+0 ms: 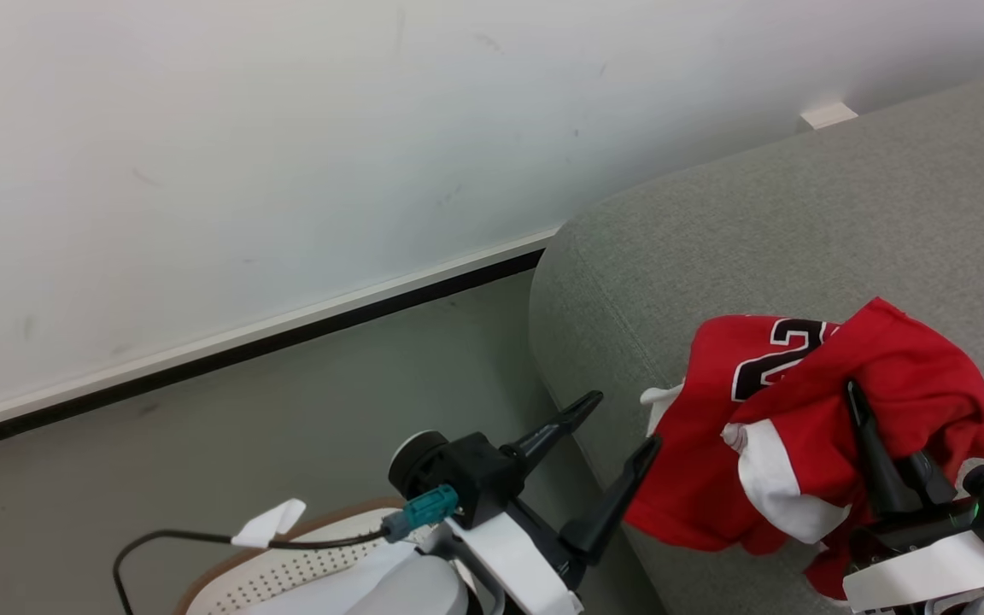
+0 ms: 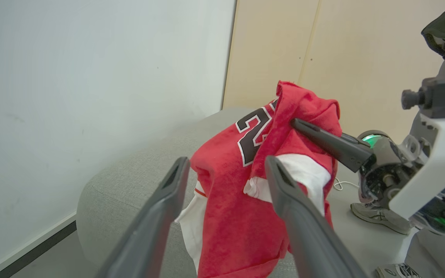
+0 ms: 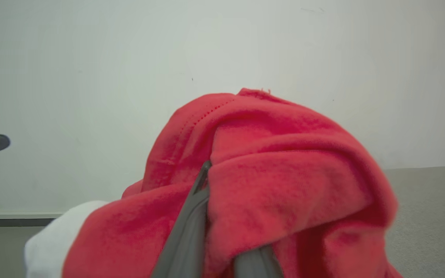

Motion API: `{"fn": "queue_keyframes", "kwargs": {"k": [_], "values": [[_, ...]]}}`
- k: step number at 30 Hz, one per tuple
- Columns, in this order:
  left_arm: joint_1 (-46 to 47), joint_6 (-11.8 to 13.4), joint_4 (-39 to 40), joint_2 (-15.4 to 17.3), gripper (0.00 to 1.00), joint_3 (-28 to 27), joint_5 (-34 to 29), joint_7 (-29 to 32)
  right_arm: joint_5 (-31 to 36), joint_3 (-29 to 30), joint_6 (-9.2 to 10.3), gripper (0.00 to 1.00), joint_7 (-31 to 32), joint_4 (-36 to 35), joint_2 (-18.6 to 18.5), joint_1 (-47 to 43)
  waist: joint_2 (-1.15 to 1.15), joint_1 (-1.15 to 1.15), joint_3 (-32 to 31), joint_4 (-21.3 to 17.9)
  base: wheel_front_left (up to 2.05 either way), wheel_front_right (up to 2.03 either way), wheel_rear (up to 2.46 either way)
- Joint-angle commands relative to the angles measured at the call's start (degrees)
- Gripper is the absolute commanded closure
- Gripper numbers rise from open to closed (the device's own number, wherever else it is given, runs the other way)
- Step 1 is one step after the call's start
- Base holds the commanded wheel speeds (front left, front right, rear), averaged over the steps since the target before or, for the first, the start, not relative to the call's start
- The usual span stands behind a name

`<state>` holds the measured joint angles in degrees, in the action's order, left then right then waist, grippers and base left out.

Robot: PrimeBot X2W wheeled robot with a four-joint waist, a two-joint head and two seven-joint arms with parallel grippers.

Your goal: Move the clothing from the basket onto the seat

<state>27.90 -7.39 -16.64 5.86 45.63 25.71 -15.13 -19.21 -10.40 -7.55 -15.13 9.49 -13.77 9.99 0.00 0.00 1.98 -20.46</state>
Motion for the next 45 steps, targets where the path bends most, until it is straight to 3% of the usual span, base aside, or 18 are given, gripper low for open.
{"fn": "queue_keyframes", "kwargs": {"k": [1, 9, 17, 32, 38, 45], "values": [[-0.8, -0.1, -0.2, 0.1, 0.00, 0.1, -0.7, 0.0, 0.4, 0.4, 0.12, 1.00, 0.0, -0.5, 0.0, -0.5, 0.00, 0.00, 0.2, -0.2, 0.00, 0.00, 0.00], [0.5, -0.1, 0.1, 0.9, 0.00, 0.4, -0.8, 0.0, 0.9, 1.1, 0.12, 1.00, 0.2, -1.5, -0.4, 3.0, 0.00, 0.00, 2.7, 0.5, 0.00, 0.00, 0.00], [4.1, -0.1, 1.3, 3.5, 0.00, 1.1, -1.2, 0.0, -1.0, 3.9, 0.12, 1.00, 0.8, 0.2, -4.0, 13.7, 0.00, 0.00, 11.1, 3.8, 0.00, 0.00, 0.00], [12.0, -0.1, 6.5, 10.5, 0.00, 0.8, -2.7, 0.0, -4.8, 8.6, 0.12, 1.00, 3.1, 16.2, -14.7, 38.4, 0.00, 0.00, 30.0, 9.8, 0.00, 0.00, 0.00], [13.6, -0.1, 7.6, 11.4, 0.00, 0.6, -3.1, 0.0, -5.1, 10.1, 0.13, 1.00, 5.0, 23.8, -15.8, 44.3, 0.00, 0.00, 33.5, 10.3, 0.00, 0.00, 0.00], [14.3, -0.1, 7.5, 12.0, 0.00, 0.6, -2.7, 0.0, -4.2, 8.0, 0.13, 1.00, 13.1, 35.4, -16.2, 48.6, 0.00, 0.00, 34.8, 10.5, 0.00, 0.00, 0.00]]}}
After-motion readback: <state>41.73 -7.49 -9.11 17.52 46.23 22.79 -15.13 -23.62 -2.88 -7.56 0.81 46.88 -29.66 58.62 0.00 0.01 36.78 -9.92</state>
